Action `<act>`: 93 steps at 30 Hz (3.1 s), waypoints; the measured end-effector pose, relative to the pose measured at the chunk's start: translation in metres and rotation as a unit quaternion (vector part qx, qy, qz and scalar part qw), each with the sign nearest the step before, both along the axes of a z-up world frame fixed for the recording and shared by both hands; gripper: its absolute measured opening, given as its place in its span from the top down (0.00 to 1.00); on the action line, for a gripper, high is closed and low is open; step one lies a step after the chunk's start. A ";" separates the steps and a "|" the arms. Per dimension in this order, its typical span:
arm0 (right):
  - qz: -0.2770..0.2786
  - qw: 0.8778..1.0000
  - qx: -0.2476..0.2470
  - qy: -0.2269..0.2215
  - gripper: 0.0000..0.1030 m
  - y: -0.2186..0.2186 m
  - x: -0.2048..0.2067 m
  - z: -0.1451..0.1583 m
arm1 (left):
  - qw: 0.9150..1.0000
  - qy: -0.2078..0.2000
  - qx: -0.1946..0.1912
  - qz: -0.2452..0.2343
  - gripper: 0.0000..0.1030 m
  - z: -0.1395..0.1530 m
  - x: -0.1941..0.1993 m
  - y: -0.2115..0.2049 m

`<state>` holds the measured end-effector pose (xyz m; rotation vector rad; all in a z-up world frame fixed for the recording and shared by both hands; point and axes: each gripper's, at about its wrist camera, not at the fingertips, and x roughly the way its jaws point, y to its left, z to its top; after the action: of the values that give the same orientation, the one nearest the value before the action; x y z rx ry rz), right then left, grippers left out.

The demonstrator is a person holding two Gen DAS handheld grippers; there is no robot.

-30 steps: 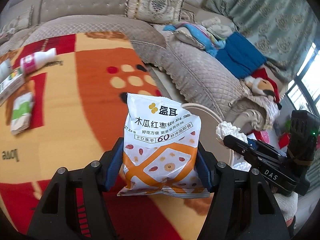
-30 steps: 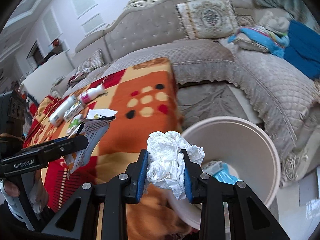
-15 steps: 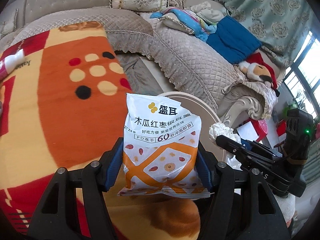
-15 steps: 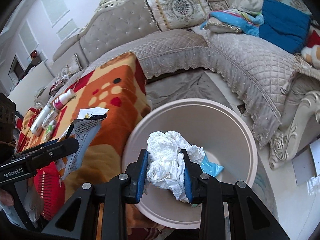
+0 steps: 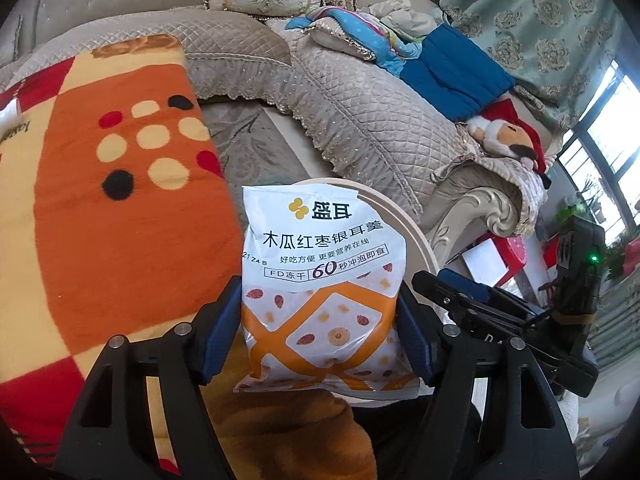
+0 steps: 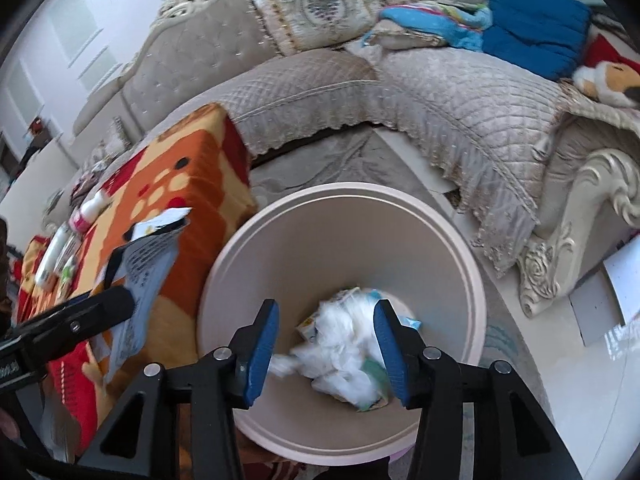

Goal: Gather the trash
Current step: 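Carry the snack bag and tissue over the white bin and open both tools to drop them, then move both tools back over the blanket and grasp the green-labelled tissue pack with the left tool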

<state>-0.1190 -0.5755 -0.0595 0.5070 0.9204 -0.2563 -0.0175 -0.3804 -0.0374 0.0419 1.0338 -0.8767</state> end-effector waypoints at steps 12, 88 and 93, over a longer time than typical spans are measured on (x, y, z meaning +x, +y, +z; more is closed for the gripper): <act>0.000 1.000 0.012 0.004 0.54 0.001 -0.001 -0.001 | 1.000 0.015 -0.010 -0.016 0.25 -0.001 0.002 0.003; 0.201 0.978 -0.016 -0.047 0.26 0.209 0.120 0.048 | 0.970 -0.026 0.027 0.240 0.18 0.015 0.105 0.281; 0.214 0.976 -0.014 -0.039 0.26 0.220 0.131 0.044 | 0.966 -0.016 0.041 0.254 0.18 0.000 0.134 0.275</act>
<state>0.0116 -0.3555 -0.0151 0.2800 0.9239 0.1415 0.1168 -0.1051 -0.0371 -0.1339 0.9879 -0.3648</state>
